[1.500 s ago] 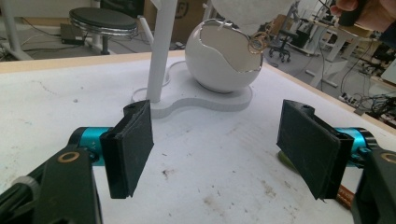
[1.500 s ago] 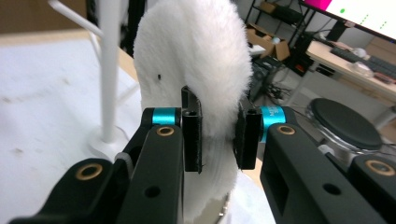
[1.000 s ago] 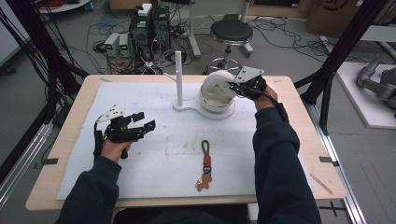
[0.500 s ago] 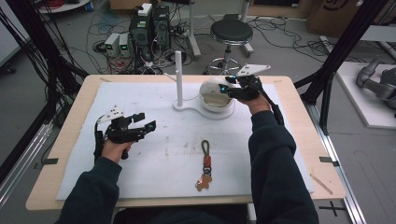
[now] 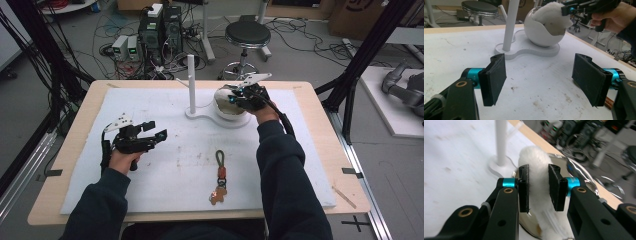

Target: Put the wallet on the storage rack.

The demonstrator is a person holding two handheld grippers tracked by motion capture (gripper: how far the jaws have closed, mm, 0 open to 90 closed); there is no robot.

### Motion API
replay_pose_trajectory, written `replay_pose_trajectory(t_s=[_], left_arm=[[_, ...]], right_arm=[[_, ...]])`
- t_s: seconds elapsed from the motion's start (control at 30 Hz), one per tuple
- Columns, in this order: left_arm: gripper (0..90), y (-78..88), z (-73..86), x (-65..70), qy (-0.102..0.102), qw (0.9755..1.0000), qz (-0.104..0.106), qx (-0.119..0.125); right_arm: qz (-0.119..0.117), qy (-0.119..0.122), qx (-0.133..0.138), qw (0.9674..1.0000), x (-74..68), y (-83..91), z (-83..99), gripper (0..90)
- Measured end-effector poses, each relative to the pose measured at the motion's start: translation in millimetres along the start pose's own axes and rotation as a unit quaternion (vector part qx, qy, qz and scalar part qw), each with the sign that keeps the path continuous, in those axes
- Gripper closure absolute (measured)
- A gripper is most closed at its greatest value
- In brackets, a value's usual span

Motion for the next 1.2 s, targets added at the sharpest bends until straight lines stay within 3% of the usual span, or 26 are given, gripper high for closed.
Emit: replay_pose_trajectory(t_s=[0.1,0.17,0.2,0.27,0.37,0.4,0.47,0.5,0.53,0.63,0.73,0.93,1.1,1.2], left_arm=[[27.1,0.2,0.1,0.1,-0.001,1.0,0.001,-0.001],[27.1,0.6,-0.2,0.2,0.0,1.0,0.0,0.0],[27.1,0.8,-0.3,-0.1,-0.001,1.0,0.001,0.001],[27.1,1.4,-0.7,-1.0,-0.001,1.0,-0.001,0.001],[27.1,1.6,-1.1,-1.1,-0.004,1.0,-0.003,0.003],[27.0,1.3,-1.3,-0.9,-0.005,1.0,-0.003,0.006],[25.8,1.4,-1.5,-1.4,-0.014,0.9999,-0.008,0.006],[24.3,1.3,-1.6,-1.8,-0.016,0.9998,-0.011,0.007],[22.9,1.5,-1.8,-2.6,-0.021,0.9997,-0.014,0.007],[20.1,2.9,-3.0,-5.0,-0.025,0.9994,-0.019,0.01],[20.1,4.8,-3.2,-7.4,-0.032,0.9992,-0.024,0.008],[20.1,6.0,-2.4,-9.4,-0.034,0.999,-0.029,0.004],[20.1,5.8,-1.8,-9.5,-0.035,0.999,-0.029,0.002],[20.1,6.2,-2.0,-9.0,-0.034,0.9989,-0.031,0.002]], right_arm=[[0.011,-0.009,0.002,0.9999,3.0,-0.2,0.3,71.1],[0.0,-0.021,0.006,0.9998,2.1,2.1,0.6,64.5],[-0.001,-0.033,0.015,0.9993,2.2,4.8,0.4,59.3],[0.022,-0.05,0.045,0.9975,5.5,12.9,1.3,51.0],[0.024,-0.108,0.048,0.9928,15.5,29.4,7.2,41.2],[0.026,-0.117,0.041,0.9919,18.1,35.2,9.1,39.1],[0.037,-0.116,0.034,0.992,21.0,45.4,11.8,37.0],[0.058,-0.097,0.046,0.9926,21.6,54.2,14.0,36.1],[0.067,-0.089,0.038,0.9931,21.5,60.1,16.9,31.7],[0.055,-0.118,-0.015,0.9914,16.1,74.2,29.5,27.6],[0.045,-0.118,-0.003,0.992,3.4,89.6,44.1,26.5],[0.056,-0.113,0.014,0.992,-16.9,112.4,82.4,22.8],[0.065,-0.125,0.017,0.9899,-20.8,118.8,104.3,21.8],[0.063,-0.132,0.014,0.9891,-20.8,119.9,107.5,21.8]])
Point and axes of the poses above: each handheld gripper's, and its own axes: y roughly backward along the jaws, z roughly out of its underside, x roughly to its right, the point moved 7 cm from there along -y, roughly forward along the jaws, and after that the axes turned 11 degrees about x, right-handed, at the moved point
